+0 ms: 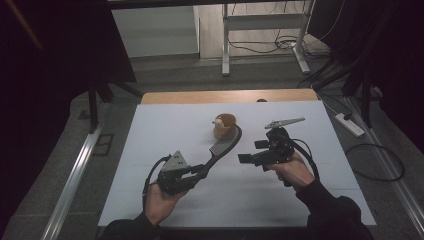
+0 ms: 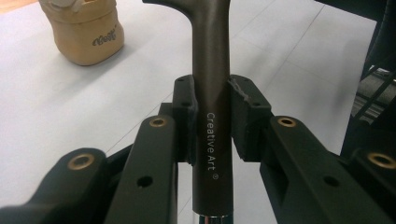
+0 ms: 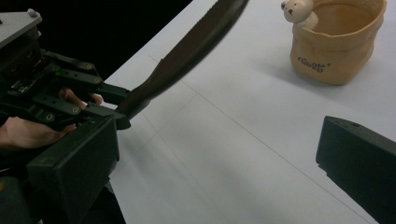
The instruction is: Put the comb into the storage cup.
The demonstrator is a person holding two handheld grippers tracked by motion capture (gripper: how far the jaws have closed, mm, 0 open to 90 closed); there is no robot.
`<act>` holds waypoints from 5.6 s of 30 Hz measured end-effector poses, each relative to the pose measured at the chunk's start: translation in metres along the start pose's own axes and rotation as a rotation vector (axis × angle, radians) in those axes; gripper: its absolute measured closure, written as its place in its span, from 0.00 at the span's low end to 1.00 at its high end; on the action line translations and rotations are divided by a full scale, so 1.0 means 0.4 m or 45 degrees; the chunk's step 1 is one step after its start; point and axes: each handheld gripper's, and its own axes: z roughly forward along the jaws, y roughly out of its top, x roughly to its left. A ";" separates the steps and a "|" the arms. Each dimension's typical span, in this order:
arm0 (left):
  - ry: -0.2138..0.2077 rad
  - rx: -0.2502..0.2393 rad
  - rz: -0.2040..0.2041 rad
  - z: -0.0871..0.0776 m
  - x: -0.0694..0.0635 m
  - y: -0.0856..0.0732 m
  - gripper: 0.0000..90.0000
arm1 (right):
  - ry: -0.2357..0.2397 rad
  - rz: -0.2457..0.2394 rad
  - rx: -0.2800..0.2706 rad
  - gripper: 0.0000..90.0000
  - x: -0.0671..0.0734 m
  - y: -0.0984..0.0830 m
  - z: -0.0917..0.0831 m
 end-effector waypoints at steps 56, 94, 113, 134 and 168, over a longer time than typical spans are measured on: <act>0.018 0.061 0.099 0.044 -0.032 0.006 0.80 | 0.388 0.490 -0.003 0.93 -0.056 0.022 0.041; -0.042 0.136 -0.135 -0.015 0.062 -0.046 0.00 | 0.174 0.220 -0.112 0.93 -0.040 0.031 -0.015; 0.001 0.117 -0.211 -0.082 0.088 -0.095 0.00 | 0.092 0.173 -0.159 0.93 -0.054 0.051 -0.037; 0.106 0.126 -0.270 -0.158 0.099 -0.160 0.00 | 0.003 0.161 -0.226 0.93 -0.096 0.090 -0.057; 0.139 0.118 -0.258 -0.187 0.092 -0.180 0.00 | -0.095 0.176 -0.328 0.93 -0.144 0.168 -0.096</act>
